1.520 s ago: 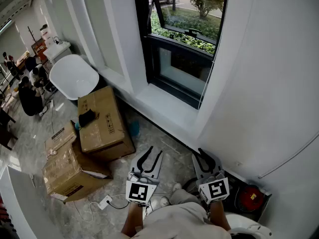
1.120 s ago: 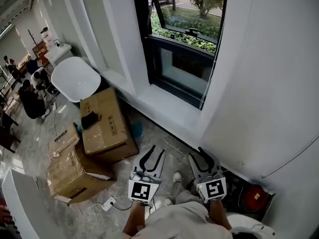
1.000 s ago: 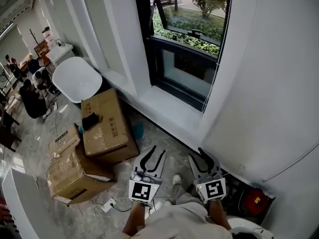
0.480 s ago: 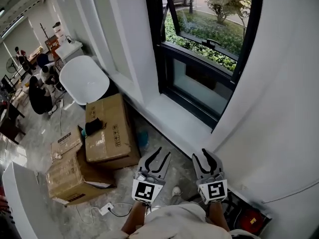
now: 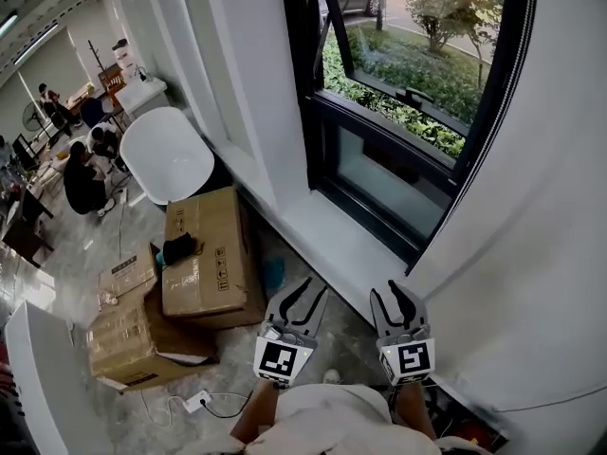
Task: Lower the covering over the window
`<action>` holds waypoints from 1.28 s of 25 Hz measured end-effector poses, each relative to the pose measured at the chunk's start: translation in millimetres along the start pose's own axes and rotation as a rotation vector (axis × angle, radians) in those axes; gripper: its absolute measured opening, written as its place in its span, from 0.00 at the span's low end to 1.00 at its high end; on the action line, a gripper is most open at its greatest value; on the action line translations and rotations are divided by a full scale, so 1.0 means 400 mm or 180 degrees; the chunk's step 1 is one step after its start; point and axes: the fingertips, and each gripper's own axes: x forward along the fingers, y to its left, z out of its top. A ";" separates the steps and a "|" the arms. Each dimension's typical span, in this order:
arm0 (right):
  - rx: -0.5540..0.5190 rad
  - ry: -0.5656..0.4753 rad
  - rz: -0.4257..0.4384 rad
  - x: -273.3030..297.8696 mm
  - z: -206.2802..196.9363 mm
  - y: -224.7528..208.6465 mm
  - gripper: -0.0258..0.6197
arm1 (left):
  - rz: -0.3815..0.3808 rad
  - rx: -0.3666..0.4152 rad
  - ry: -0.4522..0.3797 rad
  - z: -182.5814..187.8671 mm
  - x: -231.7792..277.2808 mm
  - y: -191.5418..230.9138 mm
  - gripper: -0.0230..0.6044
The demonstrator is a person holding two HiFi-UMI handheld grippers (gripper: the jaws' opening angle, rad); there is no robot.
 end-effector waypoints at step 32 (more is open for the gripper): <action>0.0116 0.0097 -0.0408 0.381 -0.001 -0.137 0.25 | -0.0428 -0.0097 -0.0038 -0.070 0.356 0.266 0.23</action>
